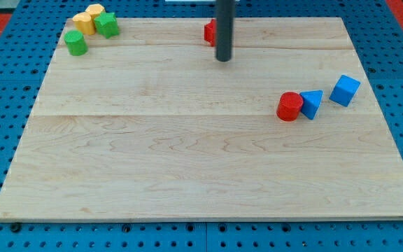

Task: Place your arm to the bottom of the green circle

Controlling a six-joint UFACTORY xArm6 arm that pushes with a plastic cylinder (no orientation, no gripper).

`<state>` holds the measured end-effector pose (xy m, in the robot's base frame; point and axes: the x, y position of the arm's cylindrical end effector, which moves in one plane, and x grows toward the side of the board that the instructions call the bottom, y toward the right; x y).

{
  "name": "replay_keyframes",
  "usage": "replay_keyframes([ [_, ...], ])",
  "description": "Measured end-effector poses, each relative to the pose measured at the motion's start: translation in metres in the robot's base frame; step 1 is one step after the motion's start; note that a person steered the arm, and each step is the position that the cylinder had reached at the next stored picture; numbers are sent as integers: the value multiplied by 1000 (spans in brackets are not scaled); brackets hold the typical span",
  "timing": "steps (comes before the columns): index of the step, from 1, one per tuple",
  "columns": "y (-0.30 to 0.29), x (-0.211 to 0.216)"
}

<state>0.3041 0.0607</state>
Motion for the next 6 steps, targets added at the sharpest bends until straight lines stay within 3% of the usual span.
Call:
replay_keyframes([
  [1,9,-36],
  [3,-74,-49],
  [5,-40,13],
  [6,-35,8],
])
